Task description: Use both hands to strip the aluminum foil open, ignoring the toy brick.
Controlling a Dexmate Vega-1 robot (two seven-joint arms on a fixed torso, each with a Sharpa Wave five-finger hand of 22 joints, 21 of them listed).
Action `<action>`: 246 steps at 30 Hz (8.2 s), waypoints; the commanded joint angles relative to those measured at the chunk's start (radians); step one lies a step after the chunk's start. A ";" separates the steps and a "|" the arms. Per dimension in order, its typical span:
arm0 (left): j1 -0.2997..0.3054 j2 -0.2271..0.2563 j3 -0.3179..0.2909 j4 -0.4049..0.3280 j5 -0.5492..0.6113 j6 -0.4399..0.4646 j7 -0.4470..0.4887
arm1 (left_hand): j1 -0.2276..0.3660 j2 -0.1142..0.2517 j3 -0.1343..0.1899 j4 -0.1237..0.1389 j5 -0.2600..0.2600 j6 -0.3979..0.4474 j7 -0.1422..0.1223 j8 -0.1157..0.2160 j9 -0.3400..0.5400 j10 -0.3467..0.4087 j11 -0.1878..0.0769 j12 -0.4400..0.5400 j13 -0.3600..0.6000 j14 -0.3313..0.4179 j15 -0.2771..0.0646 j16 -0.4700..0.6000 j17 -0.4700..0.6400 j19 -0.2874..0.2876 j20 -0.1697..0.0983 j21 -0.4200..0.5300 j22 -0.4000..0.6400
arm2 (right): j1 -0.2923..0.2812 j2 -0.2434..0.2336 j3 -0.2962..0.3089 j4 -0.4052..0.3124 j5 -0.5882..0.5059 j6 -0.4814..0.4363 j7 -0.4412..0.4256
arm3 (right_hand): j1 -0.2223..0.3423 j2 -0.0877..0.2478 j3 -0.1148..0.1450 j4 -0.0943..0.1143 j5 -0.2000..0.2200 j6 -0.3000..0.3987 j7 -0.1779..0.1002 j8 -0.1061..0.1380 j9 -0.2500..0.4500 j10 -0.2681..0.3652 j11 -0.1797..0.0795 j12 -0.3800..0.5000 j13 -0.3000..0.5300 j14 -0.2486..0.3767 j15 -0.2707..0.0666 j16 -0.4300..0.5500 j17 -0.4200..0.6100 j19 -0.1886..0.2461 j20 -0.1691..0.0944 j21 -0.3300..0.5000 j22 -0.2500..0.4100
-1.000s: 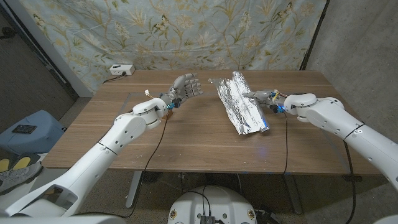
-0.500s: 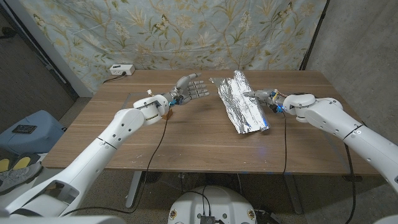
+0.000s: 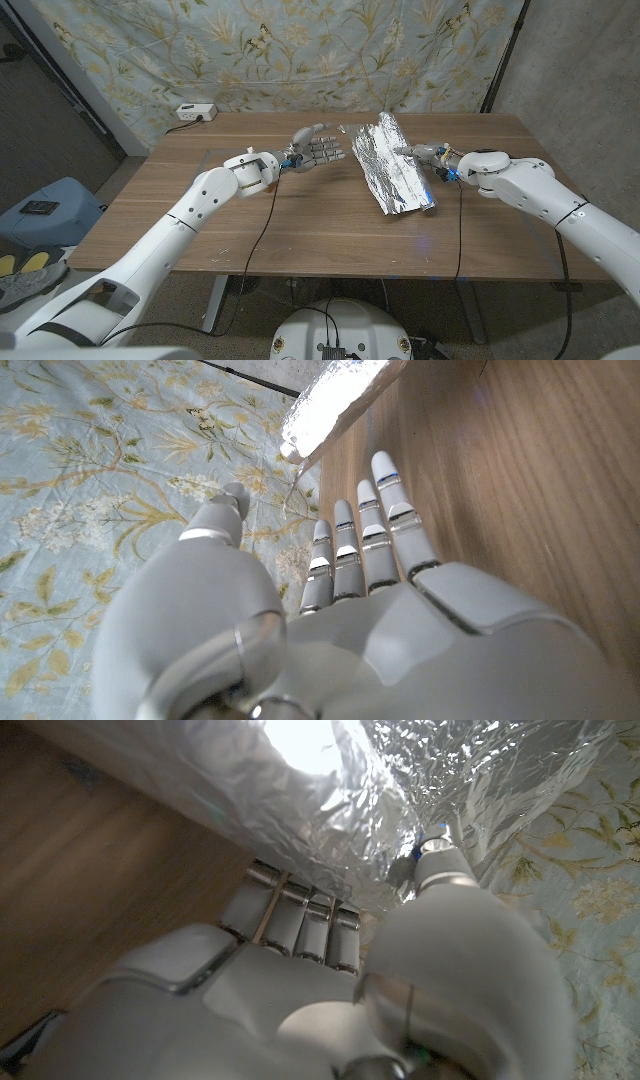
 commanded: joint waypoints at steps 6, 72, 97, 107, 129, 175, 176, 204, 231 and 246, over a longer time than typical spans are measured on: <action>-0.101 -0.035 0.057 0.083 -0.022 0.084 0.011 | 0.016 -0.005 0.012 0.004 0.015 0.016 0.000 0.002 0.006 0.015 -0.013 0.017 0.014 0.031 -0.013 0.009 0.007 0.022 -0.001 0.008 0.000 | 0.008 0.001 -0.009 -0.002 -0.007 -0.003 0.004 | 0.012 0.004 -0.008 0.003 0.003 0.006 -0.006 0.001 0.004 0.007 -0.005 0.007 0.000 0.002 -0.021 -0.007 0.003 -0.001 -0.001 0.006 0.003; -0.255 -0.166 0.133 0.233 0.060 0.267 0.046 | 0.111 0.005 0.031 0.004 0.063 0.069 -0.003 0.007 0.047 0.015 -0.039 0.129 0.123 0.059 -0.046 0.027 0.067 0.037 -0.008 0.001 0.008 | 0.042 0.020 0.030 -0.011 0.119 -0.163 -0.044 | 0.025 0.027 -0.019 0.007 0.001 0.023 0.015 -0.006 0.014 0.017 0.019 0.015 -0.002 0.025 -0.010 -0.018 0.004 0.011 0.010 0.017 0.002; -0.276 -0.198 0.134 0.283 0.075 0.293 0.031 | 0.103 -0.001 0.023 0.012 0.067 0.057 -0.002 0.000 0.056 -0.003 -0.035 0.144 0.142 0.052 -0.042 0.024 0.082 0.031 -0.002 -0.004 0.010 | 0.044 0.044 0.047 0.006 0.236 -0.195 -0.064 | 0.020 0.030 -0.022 0.008 -0.001 0.026 0.025 -0.011 0.020 0.020 0.029 0.018 -0.002 0.038 0.001 -0.027 0.009 0.015 0.016 0.021 0.001; -0.288 -0.228 0.127 0.323 0.068 0.305 0.045 | 0.124 0.005 0.032 0.003 0.073 0.115 -0.004 0.021 0.066 0.044 -0.063 0.182 0.156 0.098 -0.070 0.040 0.091 0.066 -0.021 0.009 0.011 | 0.046 0.039 0.037 -0.016 0.232 -0.184 -0.071 | 0.021 0.030 -0.022 0.007 -0.001 0.026 0.024 -0.013 0.021 0.015 0.028 0.017 -0.001 0.039 0.000 -0.029 0.012 0.014 0.017 0.021 0.001; -0.314 -0.290 0.121 0.388 0.096 0.302 0.101 | 0.210 0.010 0.049 -0.001 0.067 0.352 -0.061 0.100 0.107 0.272 -0.170 0.305 0.197 0.295 -0.194 0.112 0.118 0.209 -0.101 0.082 0.016 | 0.052 0.059 0.037 -0.018 0.255 -0.165 -0.060 | 0.027 0.034 -0.023 0.005 0.000 0.027 0.025 -0.018 0.024 0.015 0.027 0.018 0.000 0.048 -0.002 -0.035 0.012 0.019 0.016 0.024 0.000; -0.333 -0.260 0.109 0.447 0.101 0.324 -0.021 | 0.231 0.034 0.079 0.003 0.054 0.534 -0.133 0.211 0.178 0.441 -0.269 0.359 0.253 0.414 -0.270 0.144 0.149 0.252 -0.152 0.142 0.021 | 0.014 0.167 0.128 0.236 0.584 -0.097 0.133 | 0.006 0.034 -0.036 0.013 -0.001 -0.026 0.042 -0.053 0.027 -0.045 0.055 -0.011 -0.012 0.024 0.024 -0.073 0.008 -0.003 0.038 0.016 -0.002; -0.335 -0.261 0.110 0.451 0.103 0.325 -0.026 | 0.231 0.034 0.079 0.003 0.054 0.533 -0.134 0.211 0.178 0.441 -0.268 0.358 0.254 0.414 -0.270 0.144 0.151 0.251 -0.152 0.143 0.021 | 0.013 0.168 0.129 0.240 0.587 -0.096 0.139 | 0.004 0.034 -0.037 0.014 -0.002 -0.026 0.042 -0.053 0.027 -0.047 0.058 -0.012 -0.013 0.022 0.026 -0.075 0.007 -0.003 0.039 0.016 -0.002; -0.351 -0.253 0.112 0.469 0.133 0.338 -0.086 | 0.233 0.033 0.083 0.002 0.051 0.534 -0.133 0.227 0.200 0.450 -0.266 0.362 0.278 0.421 -0.275 0.147 0.169 0.249 -0.156 0.157 0.021 | -0.021 0.200 0.157 0.303 0.665 -0.081 0.214 | -0.021 0.017 -0.058 0.018 -0.003 -0.082 0.054 -0.080 0.018 -0.095 0.088 -0.042 -0.028 -0.008 0.042 -0.100 0.000 -0.030 0.066 0.000 -0.004; -0.298 -0.215 0.096 0.344 0.112 0.332 -0.042 | 0.235 0.031 0.089 0.002 0.050 0.534 -0.132 0.232 0.203 0.451 -0.265 0.364 0.303 0.421 -0.279 0.143 0.185 0.239 -0.159 0.169 0.022 | -0.039 0.197 0.172 0.327 0.665 -0.042 0.311 | -0.053 0.003 -0.080 0.026 0.002 -0.138 0.061 -0.093 0.007 -0.157 0.113 -0.082 -0.041 -0.065 0.065 -0.134 -0.008 -0.073 0.103 -0.027 -0.005; -0.272 -0.198 0.085 0.292 0.079 0.335 0.009 | 0.234 0.028 0.093 0.003 0.049 0.535 -0.132 0.234 0.204 0.457 -0.265 0.367 0.317 0.424 -0.279 0.140 0.189 0.239 -0.162 0.177 0.022 | -0.050 0.203 0.179 0.344 0.683 -0.044 0.343 | -0.081 -0.009 -0.095 0.034 0.008 -0.168 0.068 -0.095 -0.001 -0.174 0.116 -0.097 -0.046 -0.074 0.073 -0.152 -0.024 -0.081 0.113 -0.036 -0.005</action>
